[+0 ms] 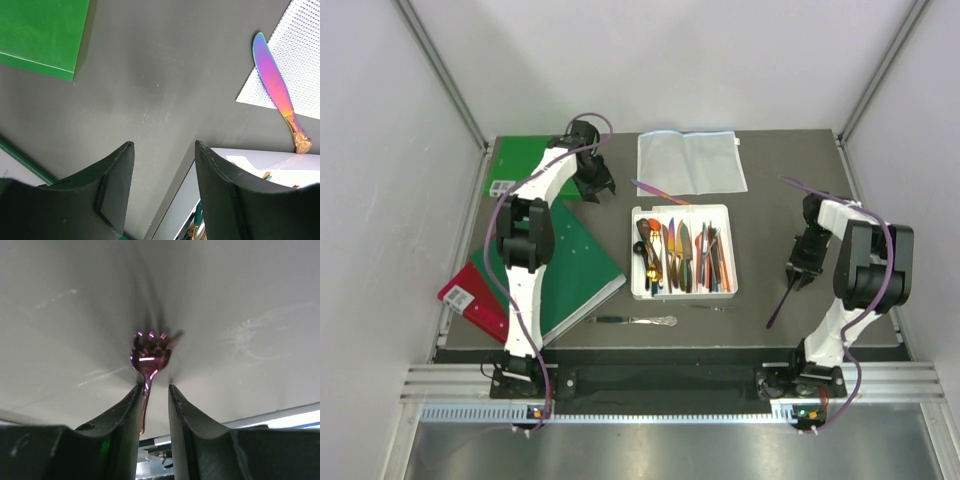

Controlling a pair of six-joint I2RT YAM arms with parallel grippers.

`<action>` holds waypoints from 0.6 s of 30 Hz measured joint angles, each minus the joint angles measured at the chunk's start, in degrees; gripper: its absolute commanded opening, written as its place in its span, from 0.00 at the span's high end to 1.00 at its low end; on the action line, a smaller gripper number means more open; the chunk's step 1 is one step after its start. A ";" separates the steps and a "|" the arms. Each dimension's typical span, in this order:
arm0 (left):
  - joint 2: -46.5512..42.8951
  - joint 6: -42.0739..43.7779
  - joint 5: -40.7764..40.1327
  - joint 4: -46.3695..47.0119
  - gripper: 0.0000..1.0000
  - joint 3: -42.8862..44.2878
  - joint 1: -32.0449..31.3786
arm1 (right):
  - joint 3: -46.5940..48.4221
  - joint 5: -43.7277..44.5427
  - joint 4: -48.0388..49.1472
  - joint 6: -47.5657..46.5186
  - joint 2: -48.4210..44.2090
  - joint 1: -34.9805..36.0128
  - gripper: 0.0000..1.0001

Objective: Sort the eating utensils into containers
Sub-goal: Pick up the fork at the center of the board.

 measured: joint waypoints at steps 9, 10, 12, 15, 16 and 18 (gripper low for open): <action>0.00 0.00 -0.02 0.00 0.43 0.04 0.00 | -0.35 -0.96 -0.07 -0.24 1.25 -0.07 0.97; 0.00 0.00 -0.02 0.00 0.43 0.07 0.00 | -0.35 -1.03 -0.13 -0.31 1.27 -0.15 1.00; 0.00 0.00 0.00 0.00 0.43 0.13 0.00 | -0.39 -1.31 -0.13 -0.70 1.29 -0.28 1.00; 0.02 -0.02 0.00 -0.04 0.43 0.33 0.00 | -0.70 -2.05 0.11 -1.29 1.16 -0.35 1.00; 0.04 -0.02 0.00 -0.07 0.43 0.46 0.00 | -0.74 -2.40 0.20 -1.46 1.03 -0.39 1.00; 0.28 -0.02 0.00 -0.07 0.43 1.11 0.00 | -0.72 -2.73 0.20 -2.05 1.01 -0.24 1.00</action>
